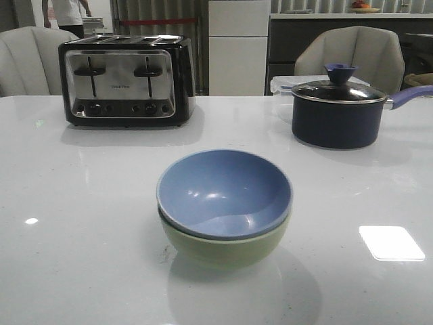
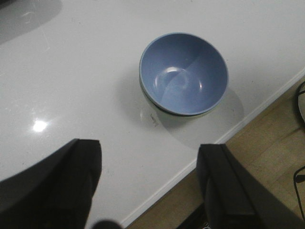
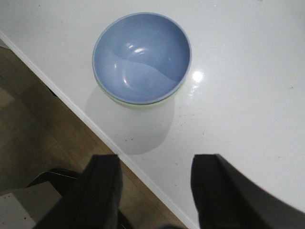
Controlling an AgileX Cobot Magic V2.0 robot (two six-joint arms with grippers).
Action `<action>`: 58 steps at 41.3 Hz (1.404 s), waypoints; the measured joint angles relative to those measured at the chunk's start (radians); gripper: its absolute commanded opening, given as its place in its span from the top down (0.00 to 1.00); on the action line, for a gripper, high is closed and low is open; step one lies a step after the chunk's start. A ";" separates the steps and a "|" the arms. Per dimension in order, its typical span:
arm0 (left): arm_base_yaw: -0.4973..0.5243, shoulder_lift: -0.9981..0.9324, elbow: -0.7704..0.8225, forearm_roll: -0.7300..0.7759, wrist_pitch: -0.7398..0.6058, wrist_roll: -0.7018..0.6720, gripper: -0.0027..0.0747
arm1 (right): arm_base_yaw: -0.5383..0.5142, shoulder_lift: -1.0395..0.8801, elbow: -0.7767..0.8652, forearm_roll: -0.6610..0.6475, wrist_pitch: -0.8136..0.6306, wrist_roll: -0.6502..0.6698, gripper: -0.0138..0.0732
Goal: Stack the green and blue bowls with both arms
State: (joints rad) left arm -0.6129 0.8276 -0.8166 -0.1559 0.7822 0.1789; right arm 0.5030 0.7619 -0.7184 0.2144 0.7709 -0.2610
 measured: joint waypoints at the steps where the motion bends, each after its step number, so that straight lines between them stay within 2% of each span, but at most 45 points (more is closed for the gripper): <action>1: 0.000 -0.015 0.015 0.005 0.002 0.000 0.32 | 0.000 0.000 0.000 0.000 0.000 0.000 0.32; 7: 0.000 -0.093 0.068 0.067 0.012 -0.020 0.32 | 0.000 0.000 0.000 -0.019 0.000 0.006 0.35; 14: 0.009 -0.112 0.077 0.199 0.029 -0.133 0.32 | -0.009 0.000 0.000 -0.120 0.007 0.115 0.38; 22: 0.013 -0.112 0.079 0.225 0.029 -0.157 0.34 | -0.016 0.000 0.000 -0.142 0.030 0.159 0.38; 25: 0.013 -0.112 0.079 0.225 0.029 -0.157 0.40 | -0.016 0.000 0.000 -0.142 0.030 0.165 0.44; 30: 0.013 -0.112 0.079 0.228 0.029 -0.158 0.55 | -0.016 0.000 0.000 -0.142 0.030 0.167 0.62; 36: 0.013 -0.112 0.079 0.228 0.029 -0.158 0.72 | -0.016 0.000 0.000 -0.142 0.030 0.169 0.79; 42: 0.013 -0.112 0.079 0.228 0.029 -0.158 0.85 | -0.016 0.000 0.000 -0.142 0.030 0.169 0.78; 58: 0.013 -0.112 0.079 0.228 0.029 -0.158 0.85 | -0.016 0.000 0.000 -0.142 0.030 0.169 0.78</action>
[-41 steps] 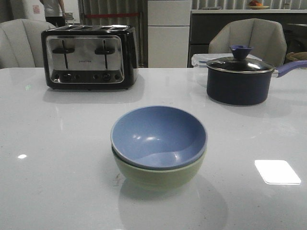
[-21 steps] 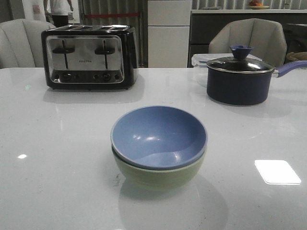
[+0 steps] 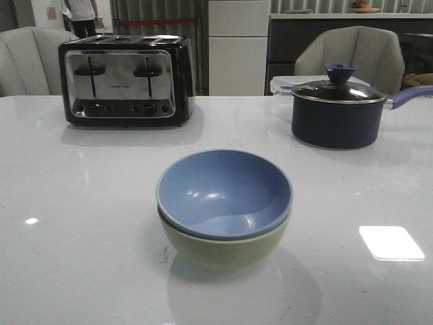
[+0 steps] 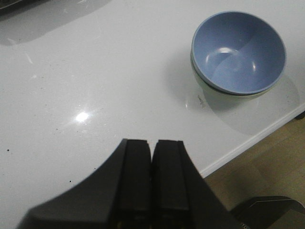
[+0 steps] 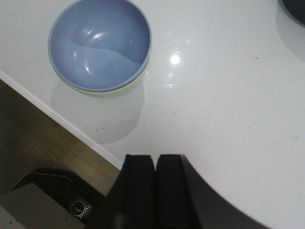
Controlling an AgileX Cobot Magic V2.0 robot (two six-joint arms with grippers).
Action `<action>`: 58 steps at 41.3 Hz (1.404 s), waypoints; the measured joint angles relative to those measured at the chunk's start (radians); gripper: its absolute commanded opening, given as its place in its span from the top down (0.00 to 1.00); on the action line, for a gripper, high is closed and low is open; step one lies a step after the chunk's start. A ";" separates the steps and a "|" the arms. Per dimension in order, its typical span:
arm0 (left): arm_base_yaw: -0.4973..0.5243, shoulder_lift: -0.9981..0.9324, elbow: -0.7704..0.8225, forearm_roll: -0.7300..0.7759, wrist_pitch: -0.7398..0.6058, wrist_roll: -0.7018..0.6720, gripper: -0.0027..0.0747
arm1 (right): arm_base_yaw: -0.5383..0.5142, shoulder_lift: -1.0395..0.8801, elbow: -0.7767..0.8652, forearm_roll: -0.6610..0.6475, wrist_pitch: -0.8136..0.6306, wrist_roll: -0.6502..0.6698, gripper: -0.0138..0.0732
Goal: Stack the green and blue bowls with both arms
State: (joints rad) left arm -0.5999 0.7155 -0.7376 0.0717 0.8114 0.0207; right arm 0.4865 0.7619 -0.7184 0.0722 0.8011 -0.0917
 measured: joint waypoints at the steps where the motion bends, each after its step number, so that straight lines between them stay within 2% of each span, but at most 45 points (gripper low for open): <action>1: 0.000 0.000 0.000 0.000 0.000 0.000 0.85 | 0.000 0.000 0.000 0.000 0.000 0.000 0.78; 11: 0.005 -0.018 0.000 0.000 0.000 0.000 0.85 | 0.000 0.000 0.000 0.000 0.000 0.002 0.78; 17: 0.104 -0.101 0.019 -0.002 -0.019 0.000 0.85 | 0.000 0.000 0.000 0.000 0.000 0.002 0.78; 21: 0.210 -0.200 0.084 -0.002 -0.105 0.000 0.85 | 0.000 0.000 0.000 0.000 0.001 0.002 0.78; 27: 0.367 -0.378 0.265 -0.007 -0.300 0.000 0.85 | 0.000 0.000 0.000 0.000 0.001 0.002 0.78; 36: 0.517 -0.608 0.539 -0.072 -0.531 0.000 0.85 | 0.000 0.000 0.000 0.000 0.002 0.002 0.78; 47: 0.556 -0.719 0.737 -0.108 -0.721 0.000 0.85 | 0.000 0.000 0.000 0.000 0.004 0.002 0.78; 52: 0.540 -0.719 0.742 -0.108 -0.792 0.000 0.85 | 0.000 0.000 0.000 0.000 0.006 0.002 0.78; 58: 0.529 -0.719 0.742 -0.108 -0.811 0.000 0.85 | 0.000 0.000 0.000 0.000 0.006 0.002 0.78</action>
